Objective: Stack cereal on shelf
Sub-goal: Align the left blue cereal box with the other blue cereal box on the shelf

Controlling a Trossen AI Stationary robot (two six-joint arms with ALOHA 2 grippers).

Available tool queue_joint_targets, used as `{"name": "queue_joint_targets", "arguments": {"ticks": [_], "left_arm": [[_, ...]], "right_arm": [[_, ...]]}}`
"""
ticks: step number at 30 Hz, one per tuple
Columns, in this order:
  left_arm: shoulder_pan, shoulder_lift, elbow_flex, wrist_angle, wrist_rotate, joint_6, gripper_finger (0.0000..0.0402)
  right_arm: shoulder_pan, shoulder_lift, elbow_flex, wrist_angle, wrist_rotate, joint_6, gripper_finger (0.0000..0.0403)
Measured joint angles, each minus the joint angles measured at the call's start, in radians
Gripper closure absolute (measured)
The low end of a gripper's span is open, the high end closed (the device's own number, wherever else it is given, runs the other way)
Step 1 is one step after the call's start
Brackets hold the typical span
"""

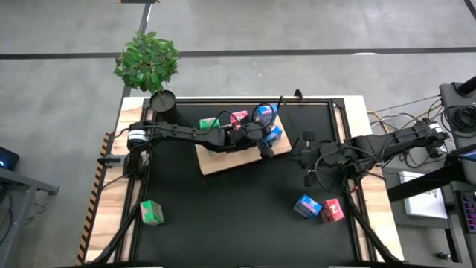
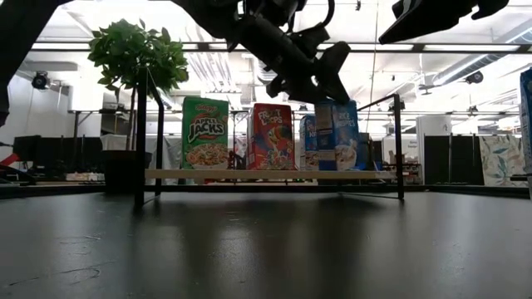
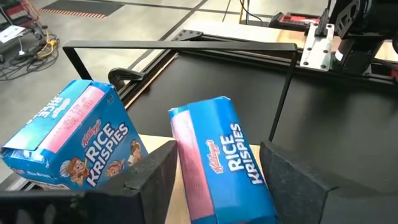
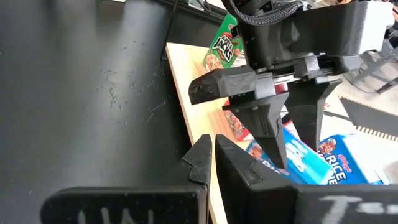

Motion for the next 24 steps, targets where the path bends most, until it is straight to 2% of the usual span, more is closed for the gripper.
{"name": "queue_joint_targets", "arguments": {"ticks": [10, 19, 21, 24], "left_arm": [[-0.026, -0.048, 0.000, -0.010, 0.000, 0.059, 0.0177], [-0.164, -0.170, -0.018, -0.130, -0.011, 0.138, 0.0178], [-0.212, -0.199, -0.045, -0.129, -0.049, 0.145, 0.0178], [-0.289, -0.245, -0.100, -0.128, -0.163, 0.161, 0.0178]], "right_arm": [[0.000, 0.001, 0.000, 0.000, 0.008, 0.037, 0.0390], [-0.013, 0.074, -0.003, -0.001, 0.008, 0.079, 0.0390], [-0.026, 0.111, -0.004, 0.000, 0.009, 0.088, 0.0390], [-0.054, 0.168, -0.004, 0.002, 0.009, 0.089, 0.0390]]}}
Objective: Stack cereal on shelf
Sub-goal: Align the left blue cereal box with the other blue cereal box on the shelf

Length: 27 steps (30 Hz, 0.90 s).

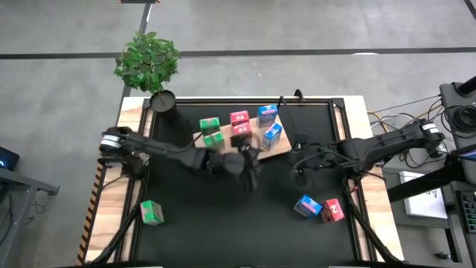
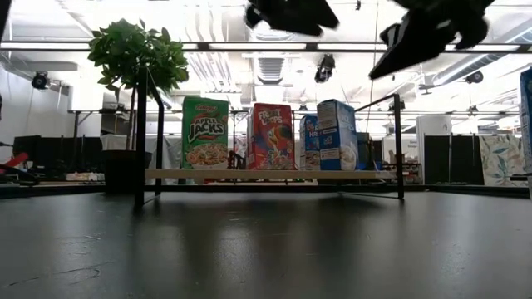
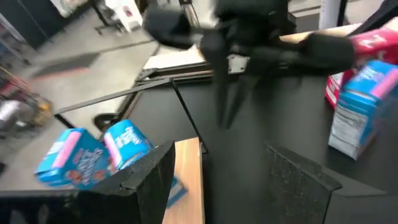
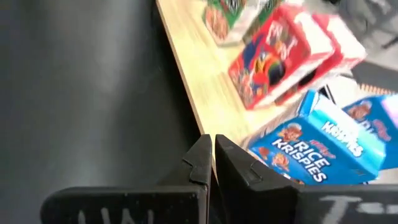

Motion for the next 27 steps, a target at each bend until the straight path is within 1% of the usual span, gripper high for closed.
{"name": "queue_joint_targets", "arguments": {"ticks": [4, 8, 12, 16, 20, 24, 27], "left_arm": [[-0.098, -0.052, -0.072, 0.011, -0.106, 0.004, 0.0178], [-0.166, -0.096, -0.123, 0.016, -0.142, 0.000, 0.0178], [-0.214, -0.139, -0.175, 0.041, -0.190, -0.001, 0.0178], [-0.244, -0.189, -0.237, 0.069, -0.248, -0.014, 0.0178], [-0.255, -0.235, -0.296, 0.086, -0.310, -0.047, 0.0178], [-0.256, -0.270, -0.345, 0.103, -0.331, -0.074, 0.0178], [-0.256, -0.289, -0.363, 0.107, -0.340, -0.083, 0.0178]], "right_arm": [[-0.065, 0.064, 0.000, 0.020, 0.009, -0.019, 0.0390], [-0.146, 0.110, 0.000, 0.055, 0.036, -0.062, 0.0390], [-0.224, 0.145, 0.000, 0.075, 0.036, -0.109, 0.0390], [-0.267, 0.178, 0.000, 0.103, 0.032, -0.154, 0.0390], [-0.281, 0.211, 0.000, 0.168, 0.019, -0.170, 0.0390], [-0.282, 0.231, 0.000, 0.229, 0.017, -0.155, 0.0390], [-0.281, 0.232, 0.000, 0.234, 0.018, -0.121, 0.0390]]}}
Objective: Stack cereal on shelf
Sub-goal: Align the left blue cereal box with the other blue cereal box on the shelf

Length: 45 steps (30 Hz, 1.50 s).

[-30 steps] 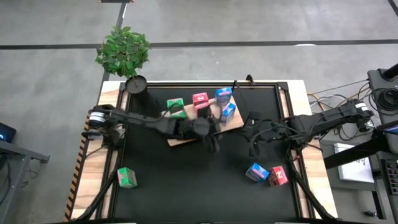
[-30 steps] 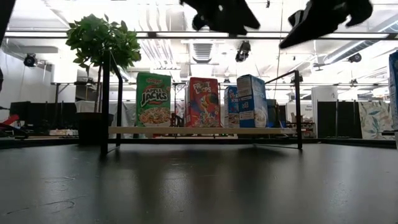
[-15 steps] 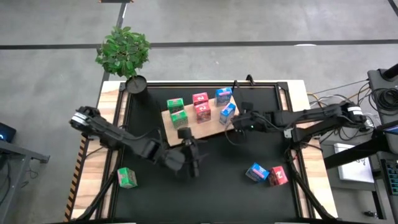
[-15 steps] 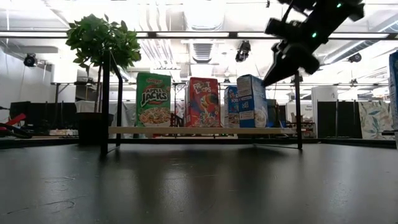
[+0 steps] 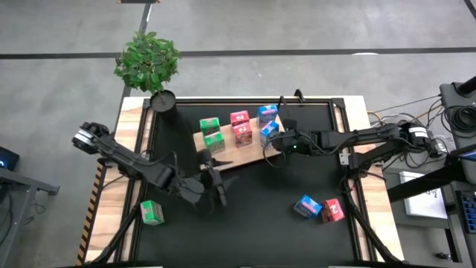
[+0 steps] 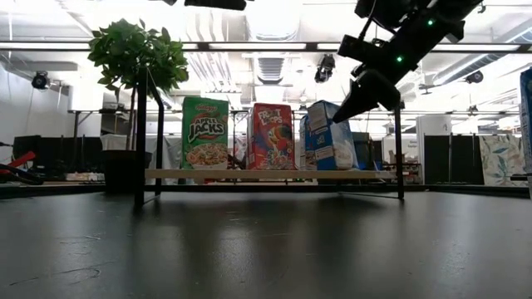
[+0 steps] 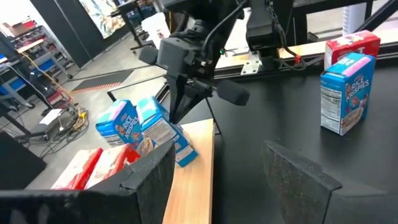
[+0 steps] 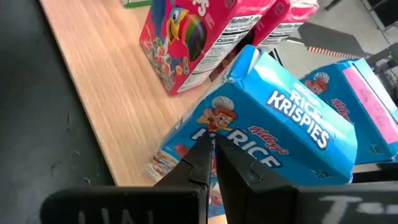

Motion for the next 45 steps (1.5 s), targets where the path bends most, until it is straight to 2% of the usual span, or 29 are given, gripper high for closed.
{"name": "queue_joint_targets", "arguments": {"ticks": [5, 12, 16, 21, 27, 31, 33, 41, 45], "left_arm": [[-0.001, -0.016, -0.016, 0.004, -0.004, 0.000, 0.0178], [-0.002, -0.017, -0.019, -0.015, -0.004, 0.005, 0.0178], [-0.003, -0.021, -0.019, -0.027, -0.004, 0.010, 0.0178], [-0.003, -0.021, -0.019, -0.027, -0.004, 0.017, 0.0178], [-0.003, -0.024, -0.018, -0.028, -0.004, 0.023, 0.0178], [-0.005, -0.025, -0.018, -0.027, -0.004, 0.020, 0.0178], [-0.006, -0.025, -0.018, -0.028, -0.004, 0.020, 0.0178], [-0.006, -0.025, -0.018, -0.028, -0.008, 0.033, 0.0178], [-0.006, -0.025, -0.018, -0.027, -0.033, 0.033, 0.0178]], "right_arm": [[0.006, -0.018, 0.000, -0.021, -0.008, 0.029, 0.0390], [0.027, -0.117, 0.000, -0.095, -0.116, 0.062, 0.0390], [0.028, -0.191, 0.000, -0.074, -0.158, 0.061, 0.0390], [0.005, -0.201, 0.000, 0.007, -0.127, 0.014, 0.0390], [-0.026, -0.102, 0.000, 0.137, -0.111, -0.017, 0.0390], [-0.035, -0.034, 0.000, 0.138, -0.013, -0.020, 0.0390], [-0.034, -0.018, 0.000, 0.137, 0.037, -0.013, 0.0390], [-0.034, 0.000, 0.000, 0.189, 0.066, 0.080, 0.0390], [-0.034, 0.000, 0.000, 0.217, 0.117, 0.146, 0.0390]]}}
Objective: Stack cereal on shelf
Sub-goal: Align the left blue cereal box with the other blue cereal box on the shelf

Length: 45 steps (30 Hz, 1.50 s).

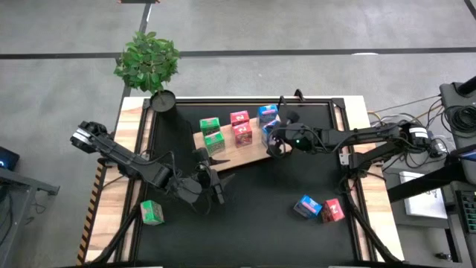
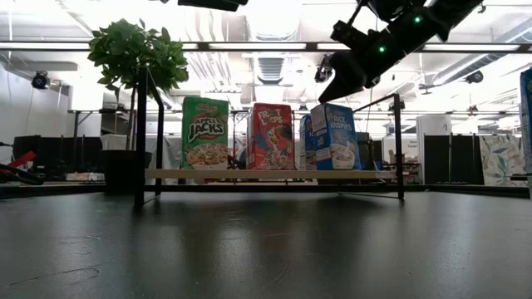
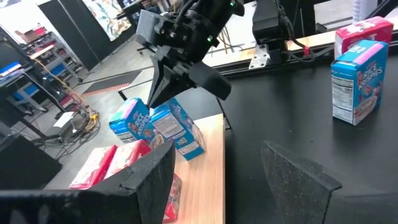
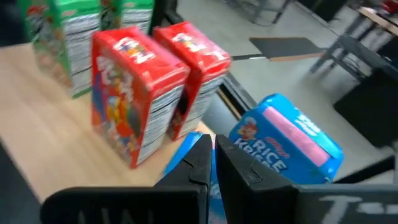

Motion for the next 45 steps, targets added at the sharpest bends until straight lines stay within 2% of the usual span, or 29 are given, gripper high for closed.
{"name": "queue_joint_targets", "arguments": {"ticks": [7, 10, 14, 15, 19, 23, 30, 38, 45], "left_arm": [[0.000, 0.000, 0.000, 0.000, 0.000, -0.003, 0.0178], [-0.001, 0.000, 0.000, 0.000, 0.000, -0.003, 0.0178], [-0.001, 0.000, 0.000, 0.000, 0.000, -0.003, 0.0178], [0.000, 0.000, 0.000, 0.000, 0.001, -0.003, 0.0178], [0.000, 0.000, 0.000, 0.000, 0.002, -0.003, 0.0178], [0.000, 0.000, 0.000, 0.002, 0.003, -0.003, 0.0178], [0.000, 0.000, 0.000, 0.001, 0.003, 0.000, 0.0178], [-0.001, 0.000, 0.000, 0.000, 0.003, 0.004, 0.0178], [-0.001, 0.000, 0.000, 0.000, 0.003, 0.002, 0.0178]], "right_arm": [[0.022, -0.044, -0.001, -0.009, 0.009, -0.007, 0.0390], [0.041, -0.086, -0.001, -0.047, -0.095, -0.045, 0.0390], [0.050, -0.141, 0.009, -0.167, -0.310, -0.057, 0.0390], [0.050, -0.144, 0.011, -0.199, -0.326, -0.053, 0.0390], [0.047, -0.121, 0.011, -0.327, -0.315, -0.051, 0.0390], [0.049, -0.050, 0.010, -0.345, -0.286, -0.065, 0.0390], [0.047, 0.117, 0.012, -0.282, -0.044, -0.158, 0.0390], [0.047, 0.211, 0.083, -0.272, -0.023, -0.132, 0.0390], [0.046, 0.223, 0.117, -0.265, 0.048, -0.120, 0.0390]]}}
